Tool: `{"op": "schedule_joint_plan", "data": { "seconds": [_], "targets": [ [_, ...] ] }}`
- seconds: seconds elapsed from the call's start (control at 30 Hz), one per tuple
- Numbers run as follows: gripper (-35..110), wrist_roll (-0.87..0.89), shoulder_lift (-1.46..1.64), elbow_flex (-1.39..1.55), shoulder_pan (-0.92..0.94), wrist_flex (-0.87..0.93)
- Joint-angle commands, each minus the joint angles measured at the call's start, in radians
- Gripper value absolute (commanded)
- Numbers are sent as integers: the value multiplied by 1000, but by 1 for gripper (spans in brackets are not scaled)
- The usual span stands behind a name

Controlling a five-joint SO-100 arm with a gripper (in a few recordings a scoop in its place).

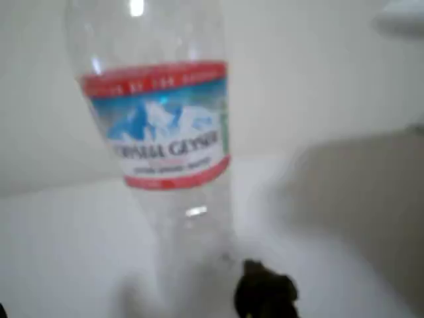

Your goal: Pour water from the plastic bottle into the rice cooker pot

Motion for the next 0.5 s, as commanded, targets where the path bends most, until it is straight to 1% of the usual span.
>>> {"op": "schedule_joint_plan", "data": {
  "seconds": [0.0, 0.2, 0.37, 0.47],
  "targets": [
    [45, 115, 345, 160, 25, 155],
    [45, 347, 827, 204, 55, 785],
    [45, 545, 1091, 204, 55, 1164],
    [45, 713, 1230, 195, 58, 1376]
  ]
}}
